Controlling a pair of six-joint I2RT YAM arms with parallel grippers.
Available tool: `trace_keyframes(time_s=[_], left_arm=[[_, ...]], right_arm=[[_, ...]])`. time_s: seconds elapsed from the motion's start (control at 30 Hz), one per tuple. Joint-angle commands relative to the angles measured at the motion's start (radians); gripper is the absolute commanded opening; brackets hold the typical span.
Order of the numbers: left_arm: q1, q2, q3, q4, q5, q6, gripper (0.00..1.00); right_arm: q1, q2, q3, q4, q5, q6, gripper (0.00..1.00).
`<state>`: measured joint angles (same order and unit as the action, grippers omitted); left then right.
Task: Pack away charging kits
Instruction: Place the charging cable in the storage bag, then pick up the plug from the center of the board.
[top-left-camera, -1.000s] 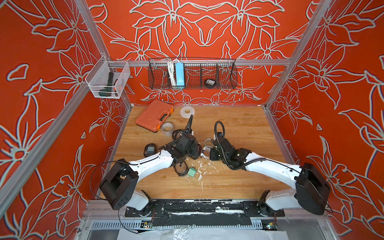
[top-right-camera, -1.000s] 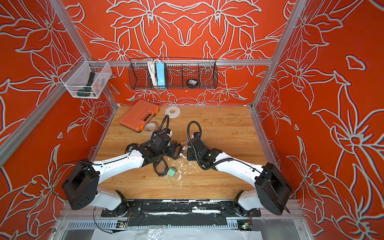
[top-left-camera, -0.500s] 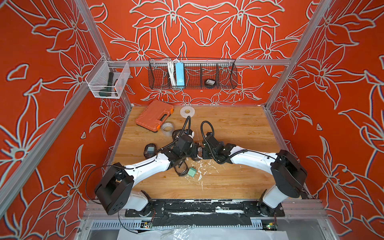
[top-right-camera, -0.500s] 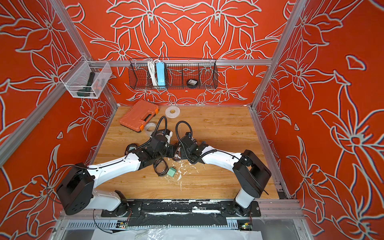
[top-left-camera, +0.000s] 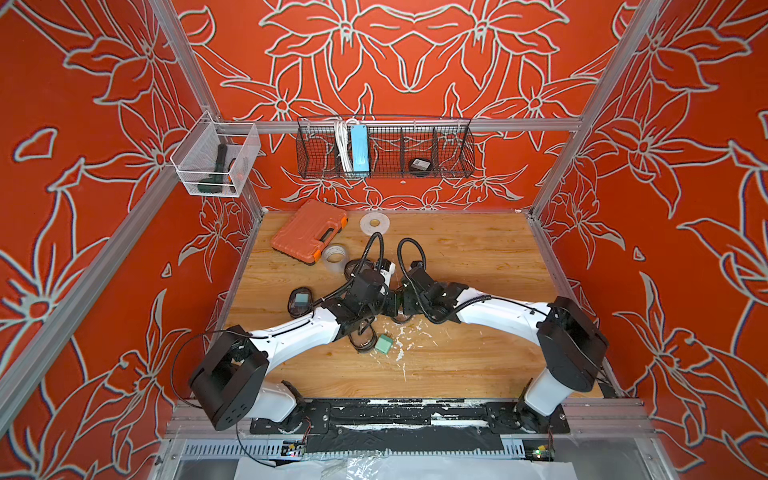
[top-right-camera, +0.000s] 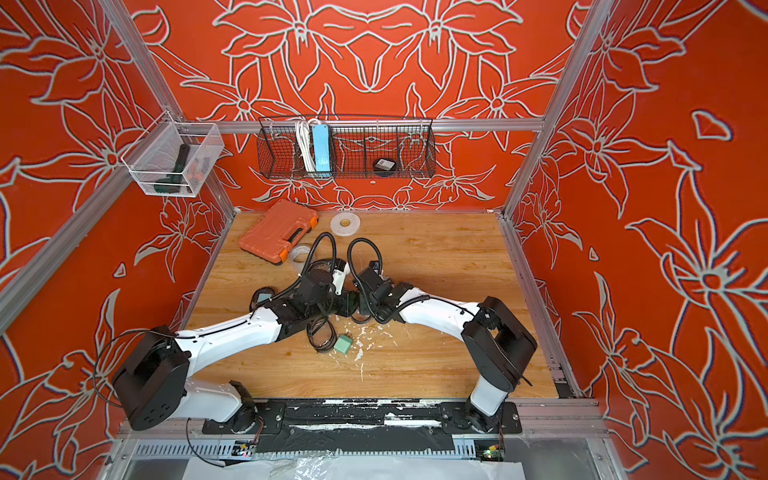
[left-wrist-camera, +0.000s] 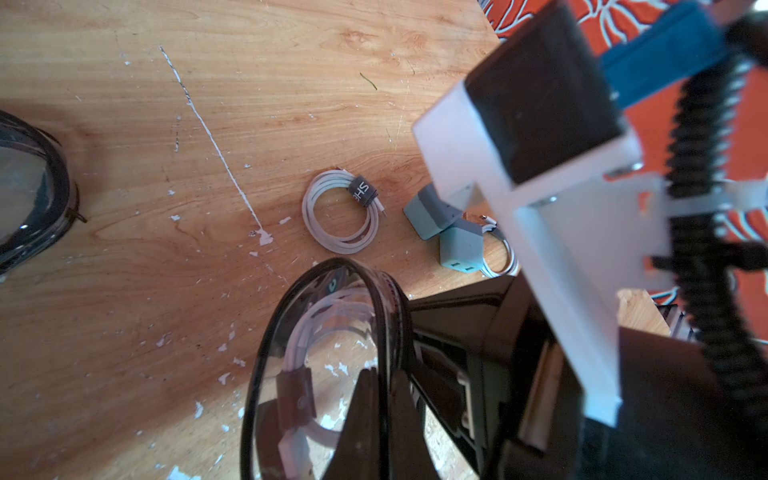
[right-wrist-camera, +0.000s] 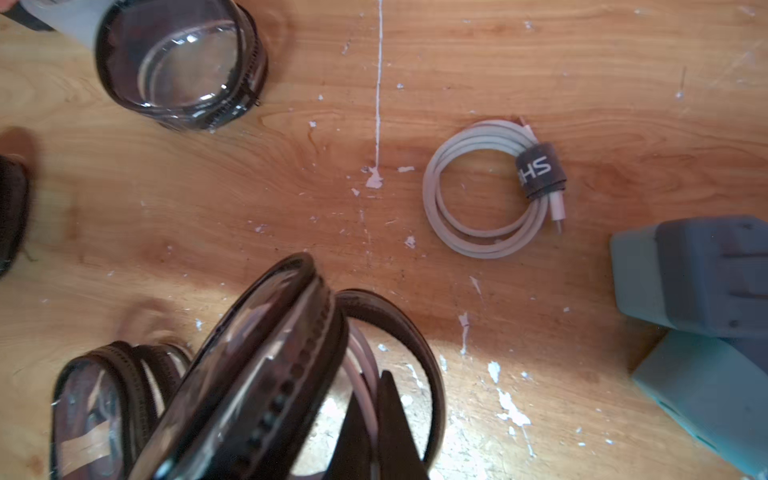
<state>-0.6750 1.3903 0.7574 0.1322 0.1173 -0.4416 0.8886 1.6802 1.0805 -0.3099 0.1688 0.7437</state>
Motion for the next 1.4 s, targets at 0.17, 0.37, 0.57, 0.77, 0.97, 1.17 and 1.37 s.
trace_keyframes(time_s=[0.17, 0.37, 0.57, 0.77, 0.97, 1.17, 1.37], left_arm=[[0.000, -0.015, -0.013, 0.034, -0.021, -0.016, 0.00], [0.000, -0.006, -0.009, 0.005, -0.123, -0.030, 0.00], [-0.001, 0.021, -0.006, 0.019, -0.157, -0.031, 0.00], [-0.002, 0.049, -0.003, 0.032, -0.164, -0.031, 0.00], [-0.002, 0.050, -0.004, 0.020, -0.212, -0.034, 0.00], [-0.003, 0.051, -0.009, 0.031, -0.201, -0.032, 0.00], [-0.003, 0.045, -0.007, 0.020, -0.225, -0.031, 0.00]], right_arm=[[0.003, 0.037, 0.041, -0.055, 0.079, 0.021, 0.18], [0.003, 0.012, 0.034, -0.035, 0.062, 0.009, 0.32], [0.003, -0.036, 0.001, 0.017, 0.024, -0.007, 0.58], [0.003, -0.076, -0.021, 0.017, 0.043, -0.004, 0.72], [-0.011, -0.128, -0.049, -0.037, 0.105, 0.009, 0.81], [-0.091, -0.231, -0.189, -0.038, 0.163, 0.054, 0.83], [-0.202, -0.303, -0.345, 0.008, 0.186, 0.100, 0.82]])
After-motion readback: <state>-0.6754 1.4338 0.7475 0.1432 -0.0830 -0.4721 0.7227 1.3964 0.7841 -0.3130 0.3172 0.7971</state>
